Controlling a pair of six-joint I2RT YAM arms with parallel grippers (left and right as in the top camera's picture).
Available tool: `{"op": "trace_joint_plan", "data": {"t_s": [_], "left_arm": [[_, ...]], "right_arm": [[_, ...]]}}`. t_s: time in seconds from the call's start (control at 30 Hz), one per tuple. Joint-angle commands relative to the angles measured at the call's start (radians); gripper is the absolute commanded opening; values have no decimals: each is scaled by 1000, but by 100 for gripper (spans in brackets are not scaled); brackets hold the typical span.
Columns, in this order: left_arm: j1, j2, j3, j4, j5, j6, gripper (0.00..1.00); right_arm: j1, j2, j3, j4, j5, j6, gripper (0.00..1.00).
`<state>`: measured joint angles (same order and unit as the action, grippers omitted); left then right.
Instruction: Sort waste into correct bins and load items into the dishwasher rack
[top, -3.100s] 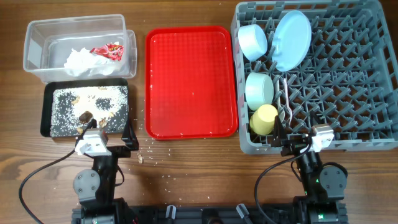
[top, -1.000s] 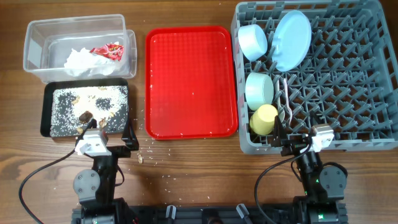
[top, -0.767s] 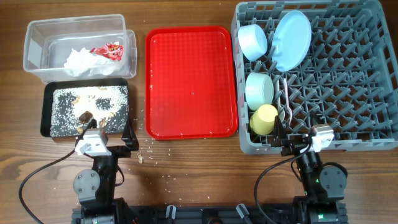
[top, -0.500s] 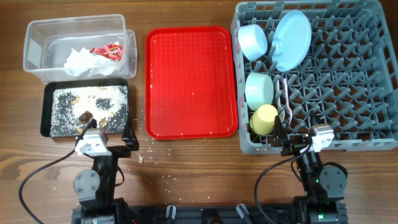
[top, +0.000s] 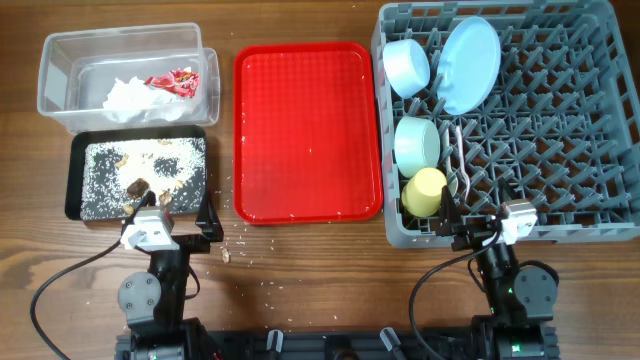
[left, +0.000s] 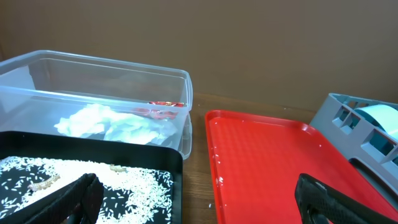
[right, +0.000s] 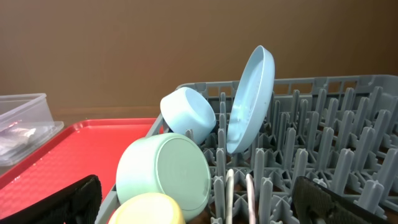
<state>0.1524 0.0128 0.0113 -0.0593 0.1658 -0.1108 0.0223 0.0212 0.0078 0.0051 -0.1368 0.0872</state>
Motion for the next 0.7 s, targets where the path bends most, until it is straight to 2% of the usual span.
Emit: {"op": "trace_joint_plan", "data": {"t_s": [0.0, 0.67], "left_arm": [[-5, -9, -5, -2, 9, -9, 100], [-5, -9, -5, -2, 9, -9, 100]], "right_arm": [[-4, -4, -2, 4, 10, -8, 100], [-4, -4, -2, 4, 10, -8, 100]]}}
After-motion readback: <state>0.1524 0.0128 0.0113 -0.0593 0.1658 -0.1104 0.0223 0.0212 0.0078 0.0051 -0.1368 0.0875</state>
